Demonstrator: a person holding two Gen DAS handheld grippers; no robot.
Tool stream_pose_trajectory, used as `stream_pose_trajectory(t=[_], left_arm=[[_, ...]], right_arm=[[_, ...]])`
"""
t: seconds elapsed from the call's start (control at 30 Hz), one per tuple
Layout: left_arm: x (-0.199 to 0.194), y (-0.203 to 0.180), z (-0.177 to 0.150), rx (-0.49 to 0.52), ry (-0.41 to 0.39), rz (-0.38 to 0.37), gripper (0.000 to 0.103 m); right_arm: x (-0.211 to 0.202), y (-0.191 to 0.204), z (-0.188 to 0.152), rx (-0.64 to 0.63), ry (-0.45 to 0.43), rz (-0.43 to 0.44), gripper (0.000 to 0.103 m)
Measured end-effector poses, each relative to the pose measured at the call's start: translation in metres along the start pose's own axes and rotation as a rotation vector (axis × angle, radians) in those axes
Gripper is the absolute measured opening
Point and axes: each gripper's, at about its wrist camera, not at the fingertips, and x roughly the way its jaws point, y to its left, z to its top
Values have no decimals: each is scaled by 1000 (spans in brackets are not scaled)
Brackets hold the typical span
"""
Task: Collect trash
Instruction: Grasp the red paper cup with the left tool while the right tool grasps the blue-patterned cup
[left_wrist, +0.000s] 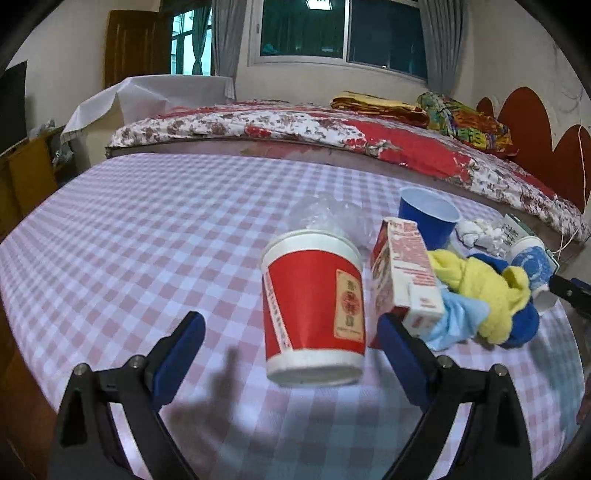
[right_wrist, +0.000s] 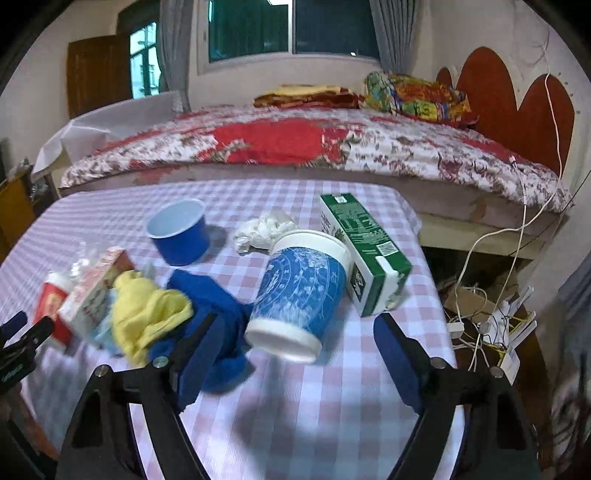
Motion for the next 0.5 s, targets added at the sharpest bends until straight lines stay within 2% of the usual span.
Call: stream_pose_trajectory(t=[0.13, 0.17, 0.23, 0.3, 0.43, 0.5], left_arm=[[13, -2, 2, -11, 22, -30, 94], [18, -4, 4, -5, 42, -36, 89], [20, -5, 5, 1, 61, -49, 88], [20, -1, 5, -17, 74, -62, 85], [26, 9, 3, -51, 106, -140, 64], [24, 11, 2, -63, 101, -158, 62]], right_arm=[[18, 2, -1, 9, 39, -7, 79], [22, 2, -1, 13, 48, -1, 79], [28, 3, 0, 17, 59, 4, 77], [34, 6, 0, 17, 76, 23, 66], [28, 11, -3, -1, 54, 38, 63], [16, 12, -7, -14, 35, 48, 62]])
